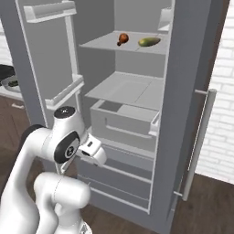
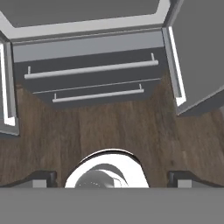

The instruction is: Place one cucumber and one chicken drumstick in each tupperware on the nearby counter, to pack two identical lunches.

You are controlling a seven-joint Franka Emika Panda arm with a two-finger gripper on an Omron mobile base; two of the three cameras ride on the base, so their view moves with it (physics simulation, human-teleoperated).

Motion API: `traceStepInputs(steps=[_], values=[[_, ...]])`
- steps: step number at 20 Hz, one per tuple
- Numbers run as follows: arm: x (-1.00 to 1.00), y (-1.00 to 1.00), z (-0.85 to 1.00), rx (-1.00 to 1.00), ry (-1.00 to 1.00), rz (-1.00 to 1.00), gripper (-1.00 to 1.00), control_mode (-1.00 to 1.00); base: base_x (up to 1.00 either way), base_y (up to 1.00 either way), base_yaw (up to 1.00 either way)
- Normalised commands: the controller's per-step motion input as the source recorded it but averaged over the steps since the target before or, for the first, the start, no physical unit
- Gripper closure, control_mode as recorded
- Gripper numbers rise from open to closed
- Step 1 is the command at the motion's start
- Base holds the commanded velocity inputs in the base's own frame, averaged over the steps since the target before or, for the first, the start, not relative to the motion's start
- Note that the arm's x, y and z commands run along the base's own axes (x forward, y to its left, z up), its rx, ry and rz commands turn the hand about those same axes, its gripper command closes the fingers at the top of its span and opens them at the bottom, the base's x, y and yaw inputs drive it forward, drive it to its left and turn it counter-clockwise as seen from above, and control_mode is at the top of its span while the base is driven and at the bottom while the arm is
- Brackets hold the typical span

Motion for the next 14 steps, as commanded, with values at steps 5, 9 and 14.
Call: traceStepInputs(steps=[5, 9, 14], values=[[0.00, 0.00, 0.00, 0.00, 0.00, 0.00, -1.00, 1.00, 0.50, 0.02, -0.01], [0.00, 0.00, 0.00, 0.00, 0.00, 0.00, -1.00, 1.00, 0.56, 0.09, 0.00], [0.00, 0.00, 0.00, 0.00, 0.00, 0.00, -1.00, 1.00, 0.57, 0.16, -0.01]])
